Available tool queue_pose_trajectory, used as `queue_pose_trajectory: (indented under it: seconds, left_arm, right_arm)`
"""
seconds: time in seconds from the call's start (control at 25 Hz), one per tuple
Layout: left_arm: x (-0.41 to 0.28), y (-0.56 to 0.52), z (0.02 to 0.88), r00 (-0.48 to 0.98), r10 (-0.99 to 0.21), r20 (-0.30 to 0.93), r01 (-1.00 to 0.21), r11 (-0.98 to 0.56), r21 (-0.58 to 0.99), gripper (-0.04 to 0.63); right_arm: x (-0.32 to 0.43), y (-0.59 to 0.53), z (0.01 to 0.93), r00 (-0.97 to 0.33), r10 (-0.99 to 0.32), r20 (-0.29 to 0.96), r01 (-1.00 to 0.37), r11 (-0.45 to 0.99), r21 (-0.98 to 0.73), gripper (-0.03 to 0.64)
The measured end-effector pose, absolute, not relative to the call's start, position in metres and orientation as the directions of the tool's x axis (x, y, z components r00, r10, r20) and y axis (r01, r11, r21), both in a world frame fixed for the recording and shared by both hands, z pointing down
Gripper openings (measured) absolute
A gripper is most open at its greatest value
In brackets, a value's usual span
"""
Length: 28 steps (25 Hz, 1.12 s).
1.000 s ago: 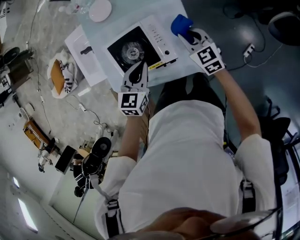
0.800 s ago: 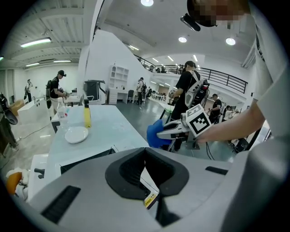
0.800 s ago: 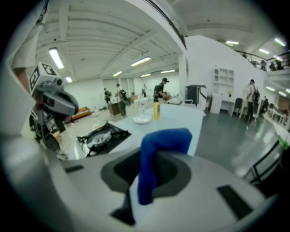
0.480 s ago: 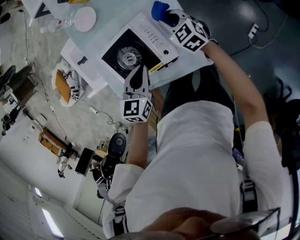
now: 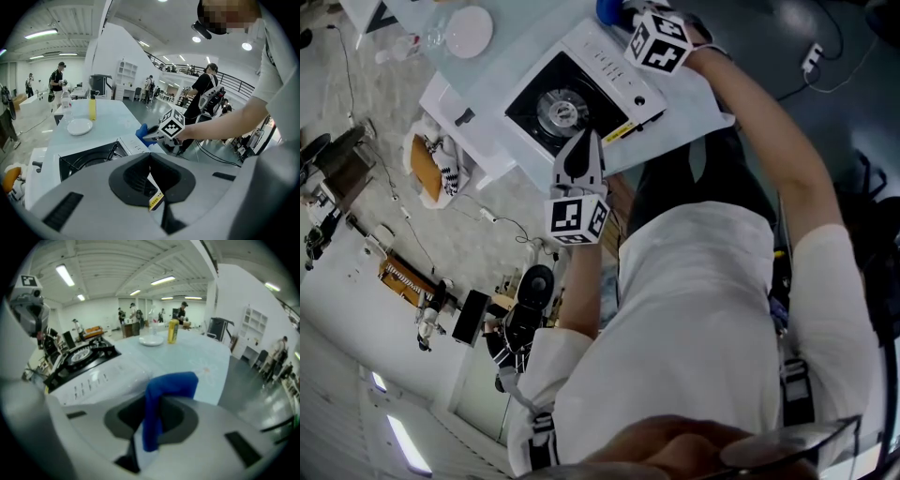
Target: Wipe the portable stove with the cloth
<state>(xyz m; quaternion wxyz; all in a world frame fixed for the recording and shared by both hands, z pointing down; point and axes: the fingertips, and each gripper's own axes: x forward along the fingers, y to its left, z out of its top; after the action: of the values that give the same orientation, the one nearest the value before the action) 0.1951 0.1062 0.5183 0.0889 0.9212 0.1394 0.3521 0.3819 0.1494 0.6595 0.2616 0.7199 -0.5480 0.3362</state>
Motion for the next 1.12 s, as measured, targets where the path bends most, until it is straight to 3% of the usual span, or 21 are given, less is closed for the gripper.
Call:
queue_pose_trajectory:
  seconds: [0.28, 0.48, 1.12]
  left_arm:
    - [0.191, 0.096, 0.524, 0.713, 0.314, 0.627, 0.188, -0.947, 0.261, 0.032]
    - [0.189, 0.092, 0.525, 0.714, 0.31, 0.628, 0.18, -0.948, 0.262, 0.032]
    - [0.178, 0.108, 0.519, 0.728, 0.315, 0.608, 0.187, -0.946, 0.266, 0.032]
  right_arm:
    - [0.375, 0.133, 0.671, 0.112, -0.555, 0.824, -0.992, -0.021, 0.121, 0.081]
    - [0.365, 0.137, 0.67, 0.076, -0.533, 0.843, -0.99, 0.062, 0.128, 0.081]
    - [0.303, 0.175, 0.675, 0.005, -0.528, 0.849, -0.994, 0.093, 0.064, 0.081]
